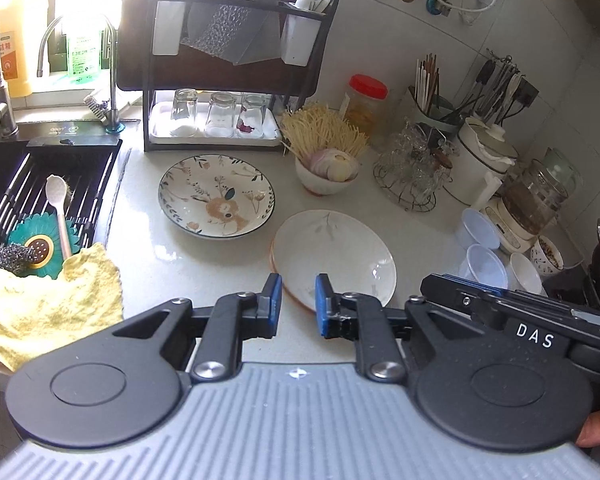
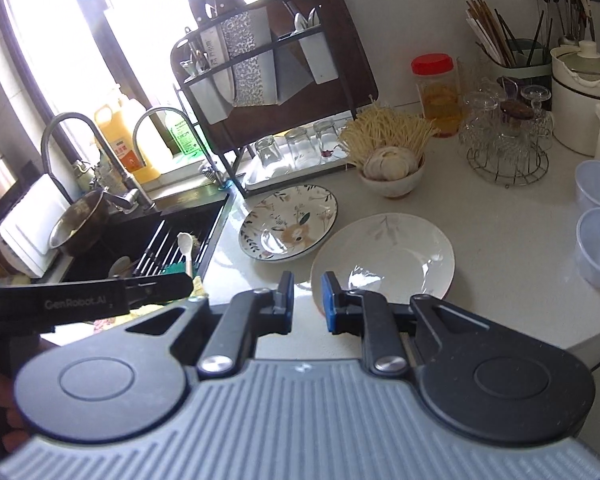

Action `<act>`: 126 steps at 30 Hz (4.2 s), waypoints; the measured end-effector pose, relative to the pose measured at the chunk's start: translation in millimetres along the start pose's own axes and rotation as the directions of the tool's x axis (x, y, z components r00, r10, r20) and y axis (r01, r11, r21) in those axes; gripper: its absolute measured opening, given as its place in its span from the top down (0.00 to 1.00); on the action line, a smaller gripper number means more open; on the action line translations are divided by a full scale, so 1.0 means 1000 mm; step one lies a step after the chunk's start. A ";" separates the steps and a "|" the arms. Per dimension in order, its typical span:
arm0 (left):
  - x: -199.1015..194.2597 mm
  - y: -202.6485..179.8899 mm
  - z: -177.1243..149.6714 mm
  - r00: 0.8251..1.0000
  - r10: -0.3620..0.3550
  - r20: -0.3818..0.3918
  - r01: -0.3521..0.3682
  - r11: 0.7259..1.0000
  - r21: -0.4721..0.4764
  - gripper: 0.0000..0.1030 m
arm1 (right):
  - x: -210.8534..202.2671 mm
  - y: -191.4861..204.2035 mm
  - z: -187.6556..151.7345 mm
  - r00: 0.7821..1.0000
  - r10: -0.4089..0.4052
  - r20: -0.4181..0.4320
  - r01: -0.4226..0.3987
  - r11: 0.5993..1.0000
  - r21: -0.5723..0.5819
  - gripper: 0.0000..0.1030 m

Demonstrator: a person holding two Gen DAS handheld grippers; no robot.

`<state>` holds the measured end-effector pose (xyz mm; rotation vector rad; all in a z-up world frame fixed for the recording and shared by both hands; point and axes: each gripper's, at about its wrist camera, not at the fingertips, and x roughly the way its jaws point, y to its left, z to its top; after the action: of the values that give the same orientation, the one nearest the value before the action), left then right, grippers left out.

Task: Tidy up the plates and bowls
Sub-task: 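Lower the white plate onto the leaf-pattern plate and open both tools, then move both tools to the rim of the floral deer plate, then close the left tool on the deer plate rim while the right tool grips it too, then lift and carry the deer plate with both tools over the plate stack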

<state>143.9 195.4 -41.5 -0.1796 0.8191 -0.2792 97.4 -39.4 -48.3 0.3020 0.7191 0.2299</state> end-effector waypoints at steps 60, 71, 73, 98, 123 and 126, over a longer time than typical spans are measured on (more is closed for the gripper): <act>0.198 0.178 0.107 0.969 0.100 -0.224 -0.146 0.969 -0.201 0.57 | 0.264 -0.021 0.086 0.958 -0.003 -0.287 0.030 0.995 0.091 0.61; 0.238 0.207 0.120 0.955 0.076 -0.285 -0.158 0.949 -0.274 0.57 | 0.306 -0.043 0.084 0.940 -0.040 -0.338 0.078 0.992 0.102 0.64; 0.244 0.210 0.122 0.956 0.056 -0.288 -0.142 0.948 -0.286 0.57 | 0.312 -0.047 0.083 0.936 -0.040 -0.351 0.084 0.990 0.112 0.64; 0.301 0.223 0.135 0.924 -0.003 -0.382 -0.102 0.962 -0.253 0.87 | 0.335 -0.053 0.074 0.944 -0.044 -0.327 0.094 0.986 0.137 0.88; 0.210 0.164 0.145 0.956 -0.020 -0.292 -0.015 0.993 -0.118 0.89 | 0.235 -0.034 0.088 0.983 -0.028 -0.183 0.045 0.995 0.090 0.88; 0.201 0.155 0.141 0.958 -0.034 -0.283 0.000 0.993 -0.117 0.89 | 0.223 -0.034 0.086 0.985 -0.040 -0.167 0.055 0.995 0.086 0.88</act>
<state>405.4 286.3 -127.1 -0.2597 1.1220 -0.2774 321.9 -19.3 -134.8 0.3544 0.9018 0.1785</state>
